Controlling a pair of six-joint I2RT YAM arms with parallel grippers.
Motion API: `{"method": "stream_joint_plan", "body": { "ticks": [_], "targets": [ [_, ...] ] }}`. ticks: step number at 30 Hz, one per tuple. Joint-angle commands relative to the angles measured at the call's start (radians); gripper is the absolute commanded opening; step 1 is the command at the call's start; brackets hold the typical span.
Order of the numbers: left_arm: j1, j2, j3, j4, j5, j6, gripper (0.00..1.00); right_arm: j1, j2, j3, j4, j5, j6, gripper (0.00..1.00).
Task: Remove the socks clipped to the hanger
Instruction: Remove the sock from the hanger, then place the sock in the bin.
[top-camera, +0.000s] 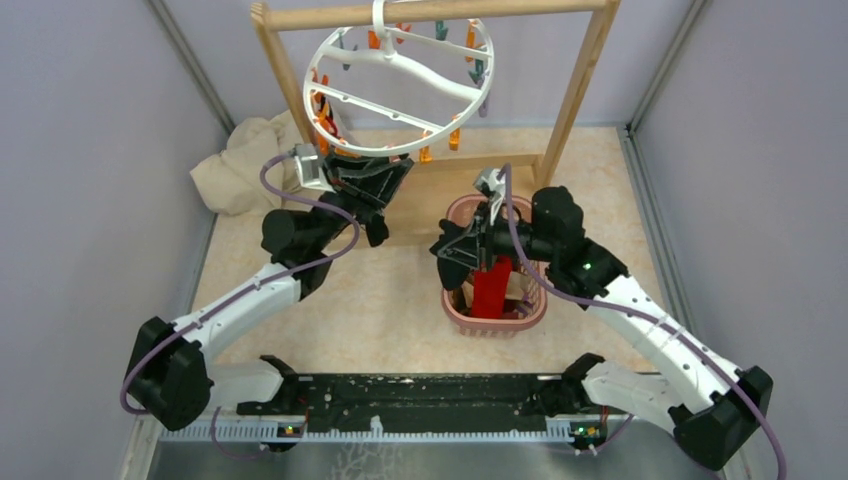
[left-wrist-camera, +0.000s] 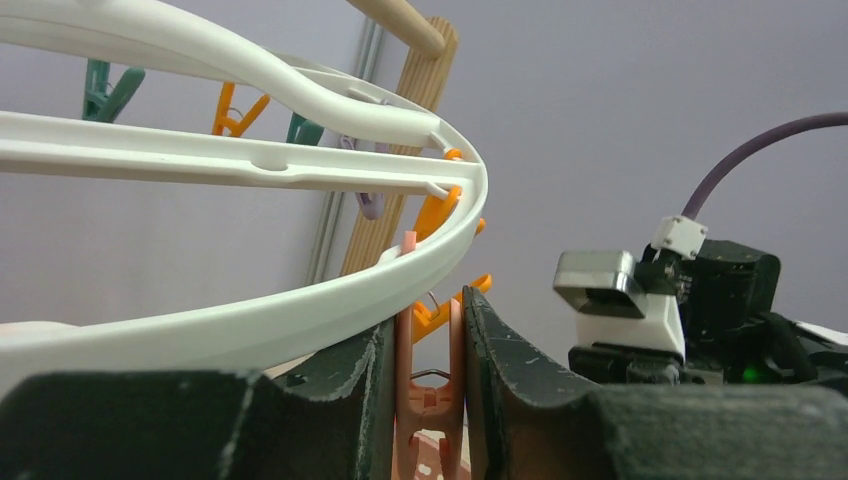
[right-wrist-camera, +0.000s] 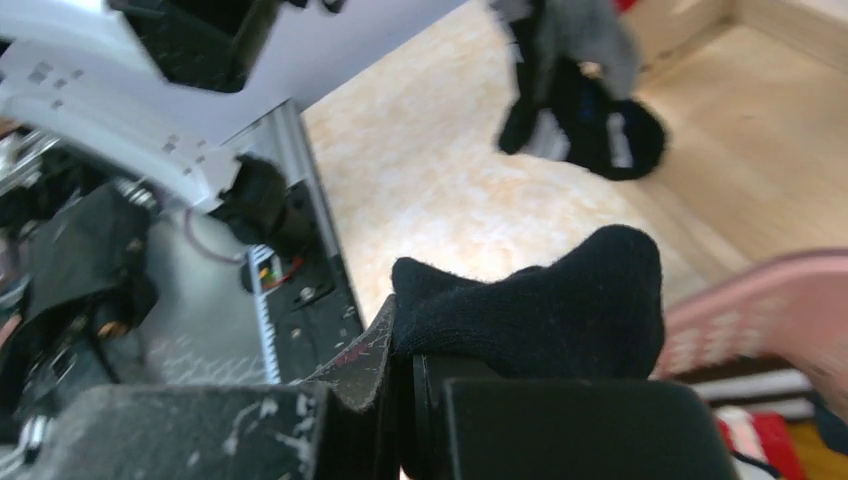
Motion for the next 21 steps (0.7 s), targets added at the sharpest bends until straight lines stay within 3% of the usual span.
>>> {"method": "stream_joint_plan", "body": {
  "ticks": [1,8,15,21],
  "targets": [
    [0.002,-0.025,0.038,-0.144,0.043,0.054,0.18,-0.070,-0.061,0.087,-0.134,0.233,-0.044,0.00],
    [0.001,-0.003,0.145,-0.386,0.045,0.117,0.20,-0.103,-0.005,0.105,-0.258,0.522,-0.047,0.00],
    [-0.001,0.062,0.262,-0.553,0.076,0.148,0.21,-0.104,0.061,0.109,-0.315,0.653,-0.052,0.00],
    [-0.009,0.074,0.268,-0.558,0.057,0.141,0.21,-0.104,0.104,0.117,-0.348,0.669,-0.062,0.00]
  ]
}}
